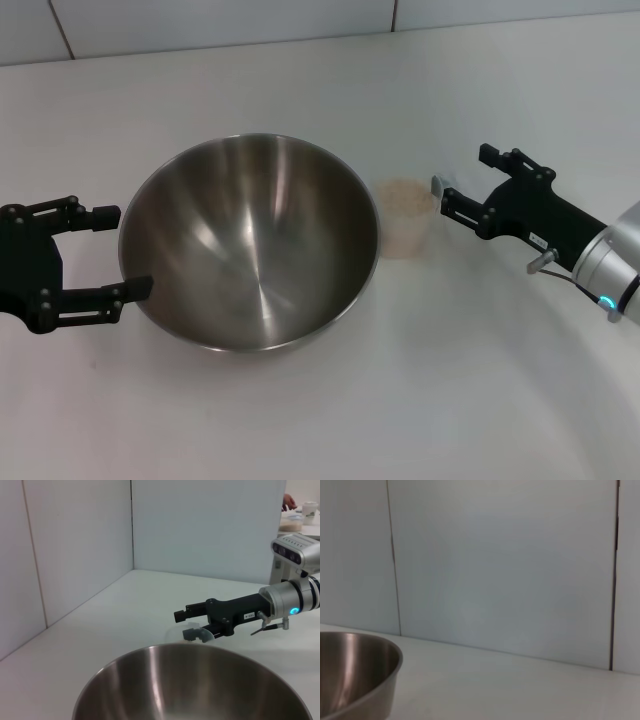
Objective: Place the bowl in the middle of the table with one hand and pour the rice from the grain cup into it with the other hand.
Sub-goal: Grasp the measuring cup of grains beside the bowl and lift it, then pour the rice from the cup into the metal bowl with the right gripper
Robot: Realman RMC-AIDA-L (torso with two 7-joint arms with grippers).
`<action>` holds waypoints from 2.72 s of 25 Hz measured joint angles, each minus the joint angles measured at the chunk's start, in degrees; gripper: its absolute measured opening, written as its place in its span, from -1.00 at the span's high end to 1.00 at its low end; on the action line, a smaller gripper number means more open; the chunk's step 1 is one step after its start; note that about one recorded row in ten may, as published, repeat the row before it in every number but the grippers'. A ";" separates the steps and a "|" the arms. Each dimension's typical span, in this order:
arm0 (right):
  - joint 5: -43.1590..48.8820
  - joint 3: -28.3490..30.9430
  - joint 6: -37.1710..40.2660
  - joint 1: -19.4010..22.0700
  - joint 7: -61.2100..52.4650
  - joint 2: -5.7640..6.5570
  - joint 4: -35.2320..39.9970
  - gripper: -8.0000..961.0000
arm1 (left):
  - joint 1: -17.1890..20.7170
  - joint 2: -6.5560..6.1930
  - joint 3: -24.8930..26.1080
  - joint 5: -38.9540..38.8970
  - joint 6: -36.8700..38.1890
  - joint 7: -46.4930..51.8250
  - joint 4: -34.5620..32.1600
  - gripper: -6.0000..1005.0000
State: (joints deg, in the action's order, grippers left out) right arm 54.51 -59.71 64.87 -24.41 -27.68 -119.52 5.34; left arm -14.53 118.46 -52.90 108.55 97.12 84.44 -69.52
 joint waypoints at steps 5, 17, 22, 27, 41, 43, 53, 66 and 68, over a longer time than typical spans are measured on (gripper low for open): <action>-0.03 -0.37 -1.50 -0.94 0.41 -0.19 -0.22 -0.51 | -0.24 -0.07 0.00 0.16 -0.05 0.38 0.00 -0.65; -0.03 0.05 -0.99 -0.87 1.21 -0.26 -0.16 0.22 | -0.69 -0.09 0.00 0.26 -0.10 0.75 -0.05 -0.65; -0.03 0.03 -0.94 -0.88 1.23 -0.27 -0.06 0.51 | -1.05 -0.17 -0.10 0.26 -0.10 1.05 -0.08 -0.65; -0.03 0.51 0.32 -0.52 1.31 -0.27 0.09 0.89 | -1.23 -0.16 -0.53 0.77 -0.09 1.33 -0.39 -0.65; -0.17 9.07 23.46 0.15 14.54 -0.21 1.60 0.97 | -2.05 -0.12 -0.71 3.19 -0.18 3.28 -2.19 -0.65; 0.07 8.56 24.09 -2.27 18.91 -0.26 0.80 0.97 | -2.09 -0.13 -0.70 3.20 -0.15 3.31 -2.21 -0.65; 1.83 8.45 24.26 -13.68 59.80 -0.35 -14.94 0.97 | -2.15 -0.16 -0.70 3.36 0.18 4.07 -2.96 -0.65; 27.94 30.61 24.89 -13.86 108.65 -0.36 -24.32 0.97 | -2.99 -0.07 -1.01 4.60 0.11 4.76 -3.60 -0.65; 32.04 33.39 24.16 -13.64 112.50 -0.35 -24.84 0.97 | -3.02 -0.06 -1.31 4.62 0.02 4.76 -3.60 -0.65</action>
State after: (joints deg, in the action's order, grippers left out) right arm 86.55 -26.32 89.04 -38.05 84.81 -119.88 -19.50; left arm -17.56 118.39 -54.21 113.17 97.14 89.21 -73.12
